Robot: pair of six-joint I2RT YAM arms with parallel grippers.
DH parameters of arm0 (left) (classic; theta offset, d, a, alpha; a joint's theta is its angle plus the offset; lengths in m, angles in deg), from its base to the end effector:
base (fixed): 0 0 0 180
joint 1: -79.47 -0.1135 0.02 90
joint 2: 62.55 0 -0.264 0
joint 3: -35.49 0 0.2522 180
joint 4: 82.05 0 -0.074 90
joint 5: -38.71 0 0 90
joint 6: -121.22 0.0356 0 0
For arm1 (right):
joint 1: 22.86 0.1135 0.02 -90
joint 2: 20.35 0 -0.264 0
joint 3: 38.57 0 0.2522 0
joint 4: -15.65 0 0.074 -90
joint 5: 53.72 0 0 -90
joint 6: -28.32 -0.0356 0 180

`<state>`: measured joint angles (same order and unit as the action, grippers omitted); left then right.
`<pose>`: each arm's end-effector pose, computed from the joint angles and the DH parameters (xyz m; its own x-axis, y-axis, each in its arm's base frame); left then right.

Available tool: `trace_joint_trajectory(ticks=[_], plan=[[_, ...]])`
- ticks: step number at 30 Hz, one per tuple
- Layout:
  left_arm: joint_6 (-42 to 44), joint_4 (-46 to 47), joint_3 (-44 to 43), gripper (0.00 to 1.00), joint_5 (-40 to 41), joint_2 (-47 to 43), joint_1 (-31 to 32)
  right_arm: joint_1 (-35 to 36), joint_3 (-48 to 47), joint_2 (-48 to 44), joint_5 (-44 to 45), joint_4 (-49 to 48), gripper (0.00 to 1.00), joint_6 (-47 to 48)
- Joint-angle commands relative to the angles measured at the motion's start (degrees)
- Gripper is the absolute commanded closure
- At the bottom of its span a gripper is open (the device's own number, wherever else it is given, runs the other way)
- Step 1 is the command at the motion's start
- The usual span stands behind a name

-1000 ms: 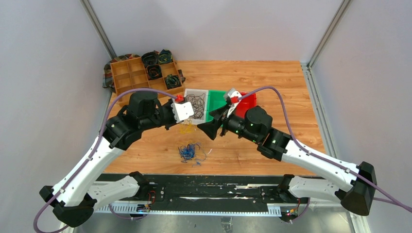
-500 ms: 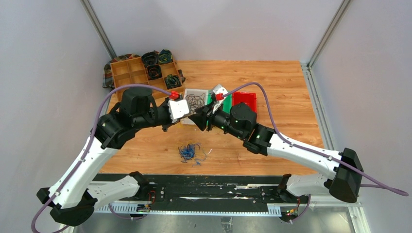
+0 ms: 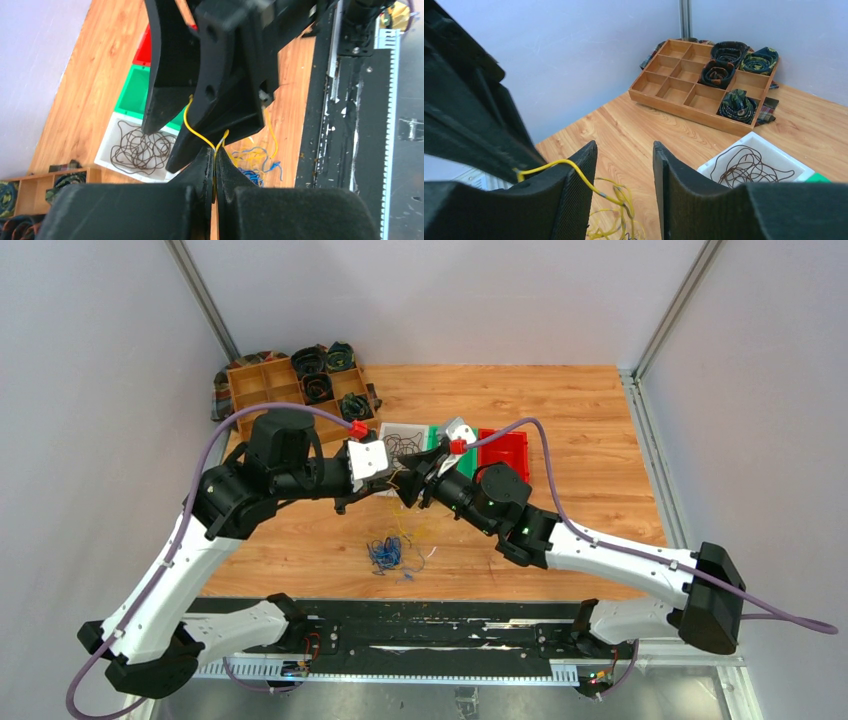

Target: Untangle the cables

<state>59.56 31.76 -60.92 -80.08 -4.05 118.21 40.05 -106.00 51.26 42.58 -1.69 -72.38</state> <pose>0.1247 -0.1221 0.4437 0.0921 0.4595 -0.8834 0.9493 0.2273 0.2172 0.1377 0.2606 0.3705 -0.0534 0.3009 -0.9522 -0.8410 0.5006 0.2053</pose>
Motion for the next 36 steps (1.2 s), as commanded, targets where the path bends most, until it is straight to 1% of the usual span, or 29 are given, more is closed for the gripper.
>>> trace_joint_trajectory(ticks=[1, 7, 10, 20, 29, 32, 36], plan=[[-1.6, -1.1, -3.6, 1.00, -6.0, 0.6, 0.3, 0.8, 0.7, 2.9, 2.2, -6.1, 0.56, -0.9], [-2.8, -1.1, -9.6, 0.99, -9.3, 2.6, 0.3, 0.8, 3.0, 6.6, 2.3, -9.6, 0.60, -3.3], [-3.5, -1.1, -12.4, 1.00, -10.3, 3.5, 0.3, 0.7, 5.8, 7.4, 2.9, -11.8, 0.61, -4.8], [-3.3, -1.1, -17.7, 1.00, -9.1, 5.0, 0.3, 0.7, 13.1, 6.3, 5.3, -12.1, 0.69, -7.4], [-2.9, -1.0, -29.3, 0.99, -6.5, 8.4, 0.3, 0.7, 20.4, 6.7, 8.4, -12.3, 0.69, -8.4], [-3.6, -1.0, -31.1, 0.99, -6.8, 9.1, 0.3, 0.7, 21.6, 7.4, 8.6, -12.4, 0.67, -8.8], [-3.8, -1.0, -32.3, 0.99, -6.8, 9.4, 0.3, 0.7, 22.5, 8.2, 8.6, -12.3, 0.68, -9.0]])
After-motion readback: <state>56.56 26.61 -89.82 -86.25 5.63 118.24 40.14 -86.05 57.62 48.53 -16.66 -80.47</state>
